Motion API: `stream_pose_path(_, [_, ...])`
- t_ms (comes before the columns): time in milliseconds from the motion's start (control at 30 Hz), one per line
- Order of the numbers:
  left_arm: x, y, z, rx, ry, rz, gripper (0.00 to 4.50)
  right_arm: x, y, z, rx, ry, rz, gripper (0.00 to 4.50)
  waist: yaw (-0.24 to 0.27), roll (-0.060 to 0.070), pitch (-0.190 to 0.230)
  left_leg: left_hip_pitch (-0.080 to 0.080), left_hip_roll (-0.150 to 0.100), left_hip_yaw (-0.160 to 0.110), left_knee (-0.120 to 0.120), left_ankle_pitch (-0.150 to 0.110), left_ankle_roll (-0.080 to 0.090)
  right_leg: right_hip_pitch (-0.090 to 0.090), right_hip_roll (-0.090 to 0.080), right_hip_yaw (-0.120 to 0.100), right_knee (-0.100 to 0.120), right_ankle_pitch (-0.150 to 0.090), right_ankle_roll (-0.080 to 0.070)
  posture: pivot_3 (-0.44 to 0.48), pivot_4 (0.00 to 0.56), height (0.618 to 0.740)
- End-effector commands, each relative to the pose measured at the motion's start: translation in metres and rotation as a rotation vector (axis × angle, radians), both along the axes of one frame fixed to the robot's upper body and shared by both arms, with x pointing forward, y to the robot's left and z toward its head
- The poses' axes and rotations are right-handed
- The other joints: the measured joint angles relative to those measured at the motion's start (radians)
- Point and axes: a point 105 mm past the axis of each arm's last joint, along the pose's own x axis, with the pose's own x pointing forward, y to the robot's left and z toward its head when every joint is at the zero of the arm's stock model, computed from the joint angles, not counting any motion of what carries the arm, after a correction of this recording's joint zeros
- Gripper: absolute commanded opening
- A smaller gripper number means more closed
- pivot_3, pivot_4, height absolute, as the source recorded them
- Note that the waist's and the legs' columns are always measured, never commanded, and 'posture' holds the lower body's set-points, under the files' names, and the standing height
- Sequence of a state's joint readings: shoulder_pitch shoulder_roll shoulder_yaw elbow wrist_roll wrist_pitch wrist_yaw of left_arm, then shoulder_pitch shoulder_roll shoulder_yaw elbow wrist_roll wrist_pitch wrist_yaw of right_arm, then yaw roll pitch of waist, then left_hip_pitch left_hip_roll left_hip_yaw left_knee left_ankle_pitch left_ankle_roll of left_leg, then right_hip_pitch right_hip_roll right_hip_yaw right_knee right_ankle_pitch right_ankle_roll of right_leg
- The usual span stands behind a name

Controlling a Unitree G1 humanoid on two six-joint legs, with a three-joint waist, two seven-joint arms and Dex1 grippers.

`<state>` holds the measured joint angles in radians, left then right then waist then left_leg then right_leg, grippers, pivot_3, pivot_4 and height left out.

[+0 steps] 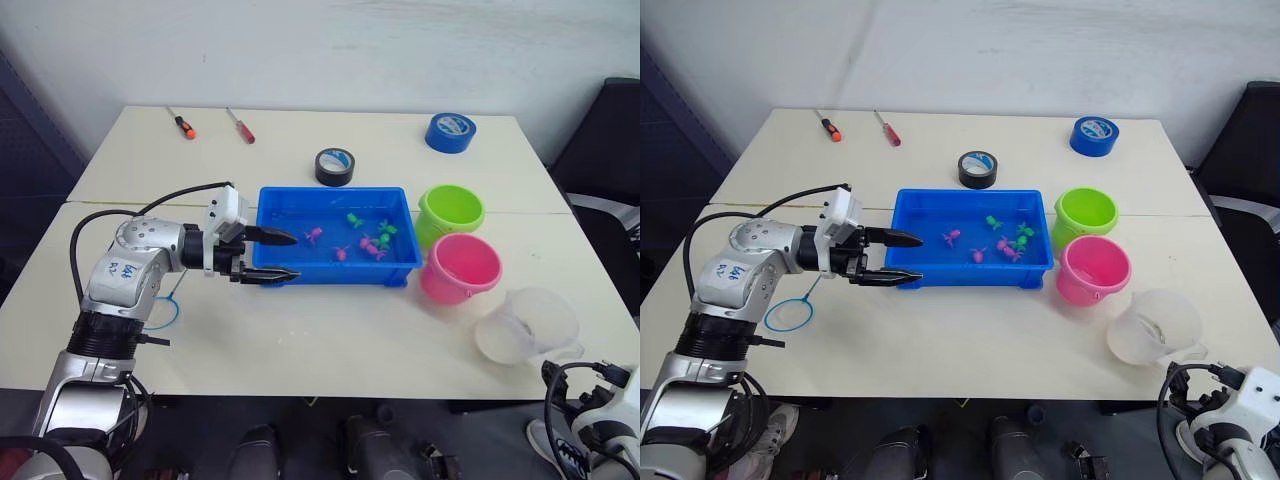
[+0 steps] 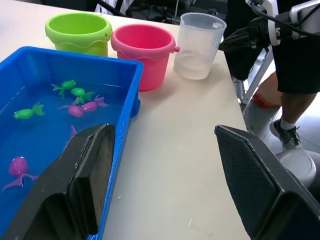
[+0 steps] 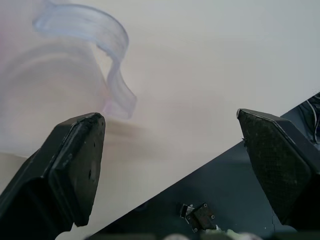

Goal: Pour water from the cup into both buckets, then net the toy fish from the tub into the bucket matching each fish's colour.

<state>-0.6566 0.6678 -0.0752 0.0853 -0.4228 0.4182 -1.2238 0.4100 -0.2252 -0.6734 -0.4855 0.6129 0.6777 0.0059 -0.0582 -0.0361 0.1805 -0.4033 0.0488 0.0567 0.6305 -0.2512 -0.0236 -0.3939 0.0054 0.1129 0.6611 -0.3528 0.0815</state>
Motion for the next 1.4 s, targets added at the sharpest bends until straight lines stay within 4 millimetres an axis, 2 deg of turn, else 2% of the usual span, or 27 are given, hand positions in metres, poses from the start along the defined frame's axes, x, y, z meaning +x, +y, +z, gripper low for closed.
stream_pose_path(33, [-0.002, 0.005, 0.011, -0.010, -0.043, 0.013, 3.51, 0.001, -0.008, 0.007, -0.036, -0.024, -0.030, 4.47, 0.000, 0.001, 0.000, 0.000, 0.000, 0.000, 0.000, 0.000, 0.000, 0.000, 0.000, 0.000, 0.000, 0.000, 0.000, 0.000, 0.150, 0.734])
stream_pose_path(833, [-0.005, 0.012, 0.013, 0.001, -0.044, 0.052, 3.51, 0.028, -0.024, 0.014, -0.062, -0.119, -0.141, 4.47, -0.001, 0.001, 0.000, 0.000, 0.000, 0.000, 0.000, 0.000, 0.000, 0.000, 0.000, 0.000, 0.001, 0.000, 0.000, 0.000, 0.150, 0.734])
stream_pose_path(1067, [-0.007, 0.015, 0.012, 0.006, -0.040, 0.068, 3.51, 0.031, -0.022, 0.015, -0.053, -0.129, -0.129, 1.45, 0.000, 0.002, 0.001, 0.000, 0.000, 0.000, 0.000, 0.000, 0.000, 0.000, 0.000, 0.000, 0.001, 0.000, 0.000, 0.000, 0.150, 0.734])
stream_pose_path(1100, [-0.007, 0.016, 0.012, 0.006, -0.040, 0.070, 3.51, 0.032, -0.021, 0.015, -0.052, -0.131, -0.129, 0.73, 0.000, 0.002, 0.001, 0.000, 0.000, 0.000, 0.000, 0.000, 0.000, 0.000, 0.000, 0.000, 0.001, 0.000, 0.000, 0.000, 0.150, 0.734])
stream_pose_path(1167, [-0.007, 0.016, 0.012, 0.006, -0.039, 0.072, 3.51, 0.032, -0.021, 0.015, -0.051, -0.135, -0.127, 0.04, 0.000, 0.002, 0.000, 0.000, 0.000, 0.000, 0.000, 0.000, 0.000, 0.000, 0.000, 0.000, 0.001, 0.000, 0.000, 0.000, 0.150, 0.734])
stream_pose_path(1400, [-0.007, 0.017, 0.012, 0.007, -0.037, 0.073, 3.51, 0.034, -0.021, 0.018, -0.042, -0.167, -0.134, 0.02, -0.001, 0.002, 0.000, 0.000, 0.000, 0.000, 0.000, 0.000, 0.000, 0.000, 0.000, 0.000, 0.001, 0.000, 0.000, 0.000, 0.150, 0.734])
